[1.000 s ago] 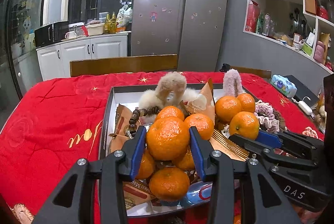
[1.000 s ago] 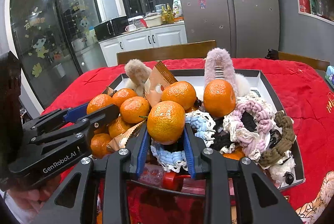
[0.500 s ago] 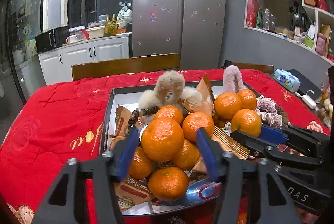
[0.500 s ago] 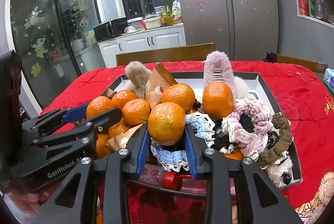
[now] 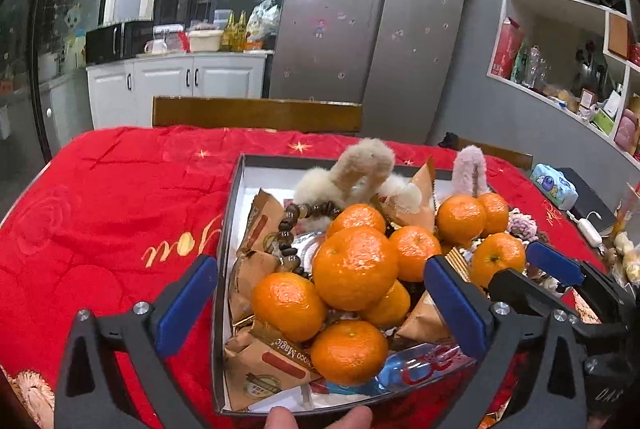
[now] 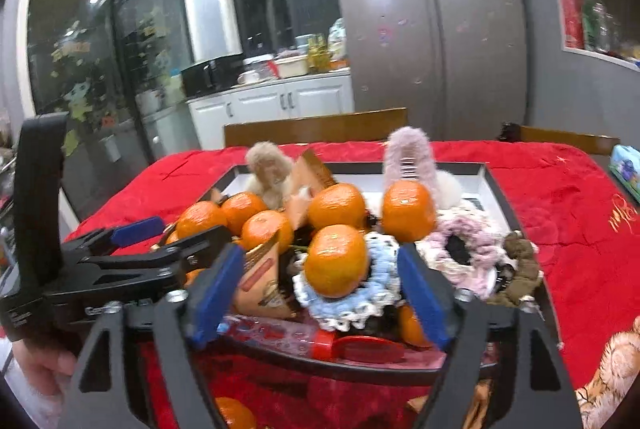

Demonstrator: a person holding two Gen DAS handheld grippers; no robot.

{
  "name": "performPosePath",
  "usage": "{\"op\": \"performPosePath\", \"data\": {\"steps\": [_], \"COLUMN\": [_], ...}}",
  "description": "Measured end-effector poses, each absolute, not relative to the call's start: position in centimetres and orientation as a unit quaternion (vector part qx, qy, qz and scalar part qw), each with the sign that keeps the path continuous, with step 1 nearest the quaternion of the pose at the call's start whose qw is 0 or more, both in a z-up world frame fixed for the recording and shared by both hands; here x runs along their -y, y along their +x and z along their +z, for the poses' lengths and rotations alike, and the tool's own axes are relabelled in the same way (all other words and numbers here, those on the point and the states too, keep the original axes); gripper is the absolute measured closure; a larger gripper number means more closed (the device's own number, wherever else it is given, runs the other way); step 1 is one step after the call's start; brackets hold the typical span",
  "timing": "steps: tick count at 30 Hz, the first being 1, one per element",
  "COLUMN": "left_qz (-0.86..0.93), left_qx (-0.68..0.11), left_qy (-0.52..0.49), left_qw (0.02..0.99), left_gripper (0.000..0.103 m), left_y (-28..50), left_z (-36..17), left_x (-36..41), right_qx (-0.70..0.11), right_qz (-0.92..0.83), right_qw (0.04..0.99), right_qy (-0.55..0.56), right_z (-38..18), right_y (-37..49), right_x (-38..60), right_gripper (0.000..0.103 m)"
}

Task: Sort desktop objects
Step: 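Open both tools and withdraw them from the tray, then move the left tool to the wrapped candy bar while the right tool nears the paper packet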

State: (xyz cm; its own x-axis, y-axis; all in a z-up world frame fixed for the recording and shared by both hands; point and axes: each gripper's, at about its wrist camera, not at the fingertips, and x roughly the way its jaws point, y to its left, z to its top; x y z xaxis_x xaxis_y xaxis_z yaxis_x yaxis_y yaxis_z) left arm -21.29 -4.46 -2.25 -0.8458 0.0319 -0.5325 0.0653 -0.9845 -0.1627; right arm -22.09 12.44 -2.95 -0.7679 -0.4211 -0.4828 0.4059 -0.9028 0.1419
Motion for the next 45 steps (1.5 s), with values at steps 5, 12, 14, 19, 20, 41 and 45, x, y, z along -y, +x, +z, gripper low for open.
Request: {"op": "performPosePath", "data": {"steps": [5,12,14,19,20,41,45], "left_qz": [-0.963,-0.964,-0.966,-0.966,-0.967,-0.966,-0.959], "left_qx": [-0.065,-0.066,-0.064,-0.053,-0.051,-0.030,-0.038], "left_qy": [0.261,0.256,0.249,0.253,0.250,0.256,0.281], "left_qw": [0.015,0.018,0.018,-0.013,-0.018,0.003,0.017], "left_gripper": [0.000,0.000,0.000,0.000,0.000,0.000,0.000], "left_y": [-20.8,-20.5,-20.2,-19.1,-18.8,-12.6,-12.2], "left_z": [-1.7,-1.6,-1.4,-0.8,-0.6,1.9,0.2], "left_x": [3.6,3.8,3.7,3.1,3.0,1.4,2.0], "right_qx": [0.046,0.043,0.035,0.030,0.033,0.035,0.038], "right_qz": [-0.940,-0.947,-0.950,-0.948,-0.948,-0.971,-0.970], "right_qw": [0.215,0.197,0.192,0.193,0.191,0.135,0.132], "right_qy": [0.261,0.249,0.245,0.252,0.251,0.195,0.201], "right_z": [-2.9,-2.6,-2.3,-1.5,-1.1,4.4,3.1], "right_y": [-22.5,-22.0,-21.6,-20.9,-20.7,-14.1,-13.8], "right_x": [-13.7,-13.8,-13.7,-13.8,-14.1,-19.5,-19.9], "right_gripper": [0.005,0.000,0.000,0.000,0.000,0.000,0.000]}}
